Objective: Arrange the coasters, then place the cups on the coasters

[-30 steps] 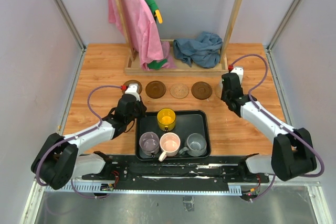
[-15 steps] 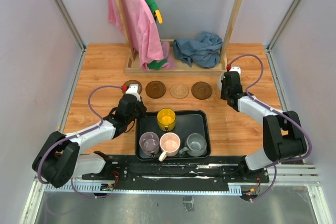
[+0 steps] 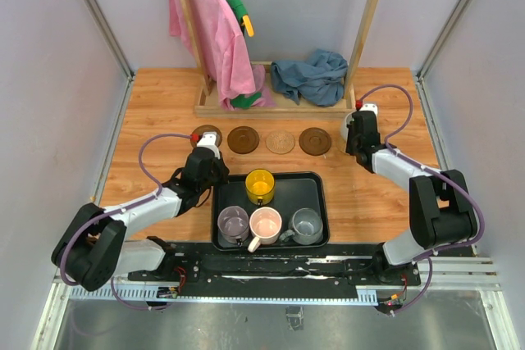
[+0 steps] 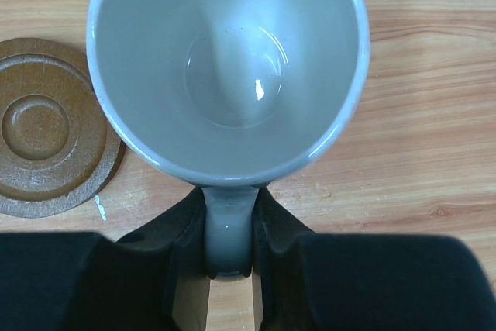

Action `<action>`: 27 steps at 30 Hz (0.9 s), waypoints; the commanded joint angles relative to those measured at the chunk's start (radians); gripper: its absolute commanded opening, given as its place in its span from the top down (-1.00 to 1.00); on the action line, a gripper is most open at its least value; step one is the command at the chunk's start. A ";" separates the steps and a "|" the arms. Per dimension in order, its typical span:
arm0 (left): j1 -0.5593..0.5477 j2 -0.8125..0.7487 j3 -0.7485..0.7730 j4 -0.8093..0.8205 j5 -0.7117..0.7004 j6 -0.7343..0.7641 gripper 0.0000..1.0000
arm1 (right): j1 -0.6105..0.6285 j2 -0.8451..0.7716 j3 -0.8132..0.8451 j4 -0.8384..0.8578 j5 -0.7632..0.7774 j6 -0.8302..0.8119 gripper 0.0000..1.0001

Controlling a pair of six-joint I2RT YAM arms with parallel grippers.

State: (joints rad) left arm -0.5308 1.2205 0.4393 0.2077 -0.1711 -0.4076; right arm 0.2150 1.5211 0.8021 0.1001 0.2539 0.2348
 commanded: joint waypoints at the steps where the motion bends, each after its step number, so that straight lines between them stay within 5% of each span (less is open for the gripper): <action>1: -0.008 0.012 0.021 0.025 -0.010 0.010 0.84 | -0.014 -0.010 -0.002 0.085 0.021 0.002 0.98; 27: -0.008 0.005 0.015 0.021 -0.001 0.007 0.83 | -0.015 0.007 0.000 0.056 0.018 0.031 0.98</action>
State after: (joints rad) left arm -0.5308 1.2335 0.4393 0.2077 -0.1703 -0.4080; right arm 0.2150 1.5238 0.7635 0.0853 0.2543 0.2573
